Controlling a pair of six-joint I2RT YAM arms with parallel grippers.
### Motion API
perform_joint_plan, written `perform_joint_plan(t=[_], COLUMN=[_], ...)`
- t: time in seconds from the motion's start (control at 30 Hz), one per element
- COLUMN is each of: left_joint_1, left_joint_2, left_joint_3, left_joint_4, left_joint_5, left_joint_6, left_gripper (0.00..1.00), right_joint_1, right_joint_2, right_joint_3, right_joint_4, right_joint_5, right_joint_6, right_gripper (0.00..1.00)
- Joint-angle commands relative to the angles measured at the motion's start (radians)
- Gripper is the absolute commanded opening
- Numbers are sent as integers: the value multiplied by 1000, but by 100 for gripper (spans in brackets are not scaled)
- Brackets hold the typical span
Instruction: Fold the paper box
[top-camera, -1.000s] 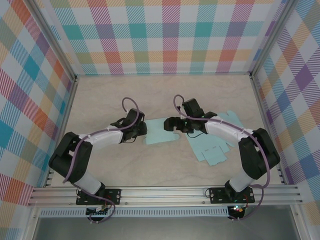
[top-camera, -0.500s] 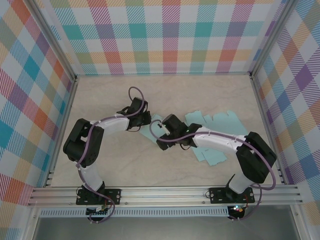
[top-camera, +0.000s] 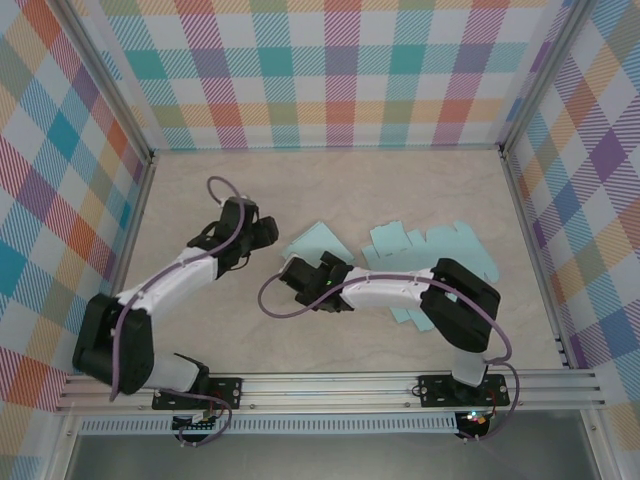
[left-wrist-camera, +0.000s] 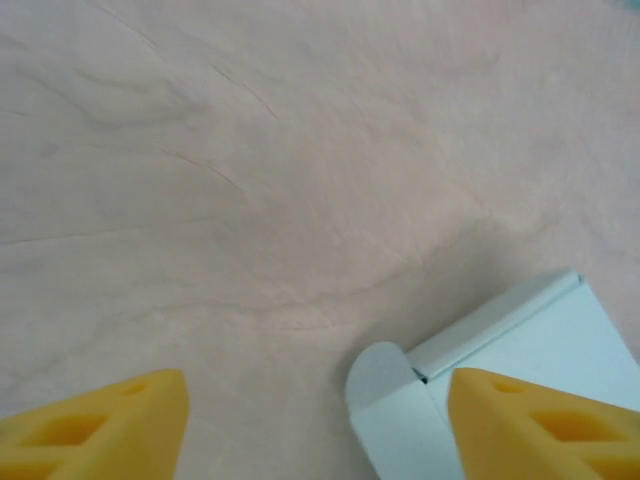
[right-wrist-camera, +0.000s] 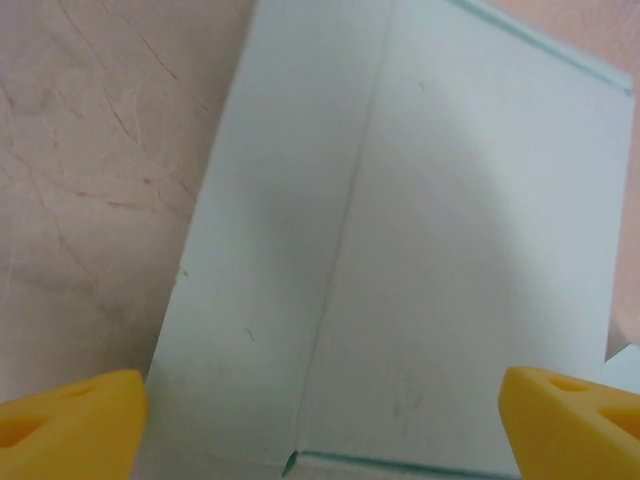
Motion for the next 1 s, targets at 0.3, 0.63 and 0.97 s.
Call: perform_joint_plan(t=[0.3, 0.63, 0.97], left_joint_1=[29, 29, 29], left_joint_2=[-307, -455, -566], left_joint_3=[-100, -142, -196], left_joint_4=[-168, -205, -206], left_joint_5=[-216, -323, -407], left_joint_6=[-4, -33, -48], left_gripper=[78, 100, 100], right_joint_1=[19, 28, 28], right_joint_2=[-60, -6, 190], right_joint_3=[128, 206, 323], right_joint_4=[-188, -240, -240], right_joint_5=[96, 97, 160], right_joint_6=[82, 114, 82], right_gripper=[93, 87, 87])
